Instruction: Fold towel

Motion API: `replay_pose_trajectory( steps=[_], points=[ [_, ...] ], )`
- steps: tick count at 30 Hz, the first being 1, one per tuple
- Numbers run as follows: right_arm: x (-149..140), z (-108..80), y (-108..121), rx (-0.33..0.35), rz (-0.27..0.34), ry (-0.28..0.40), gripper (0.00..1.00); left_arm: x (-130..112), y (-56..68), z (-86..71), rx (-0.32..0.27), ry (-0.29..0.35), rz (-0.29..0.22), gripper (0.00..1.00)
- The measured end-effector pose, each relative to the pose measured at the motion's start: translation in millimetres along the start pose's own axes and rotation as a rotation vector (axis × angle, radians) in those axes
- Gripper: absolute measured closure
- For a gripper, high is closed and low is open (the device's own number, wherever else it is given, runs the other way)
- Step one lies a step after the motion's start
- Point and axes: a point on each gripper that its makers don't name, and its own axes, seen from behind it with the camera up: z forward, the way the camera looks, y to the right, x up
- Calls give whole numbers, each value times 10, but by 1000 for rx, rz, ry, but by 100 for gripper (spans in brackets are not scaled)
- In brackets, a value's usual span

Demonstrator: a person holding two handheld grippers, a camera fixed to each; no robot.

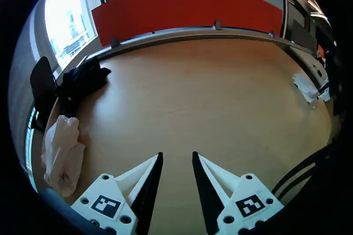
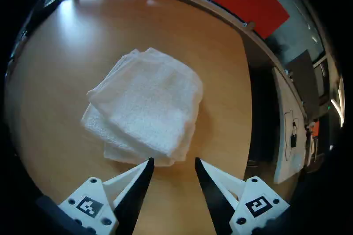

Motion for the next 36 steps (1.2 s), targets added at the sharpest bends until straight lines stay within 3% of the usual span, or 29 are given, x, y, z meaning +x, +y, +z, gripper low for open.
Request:
replay_pose_trajectory(
  steps=[3,14,26,36],
  points=[
    [5,-14,-19,5,-2,4,15,-4,6,2,-2,0,-2,52],
    [204,-88,-153,33,-11,61,15,-1,23,6,-4,2,-4,52],
    [618,-174,-567,115,-42,153,16,-19,-18,-23,3,4,-12,52],
    [847,-155,-909,179,-67,187,21,-71,-92,-71,18,3,-22,52]
  ],
)
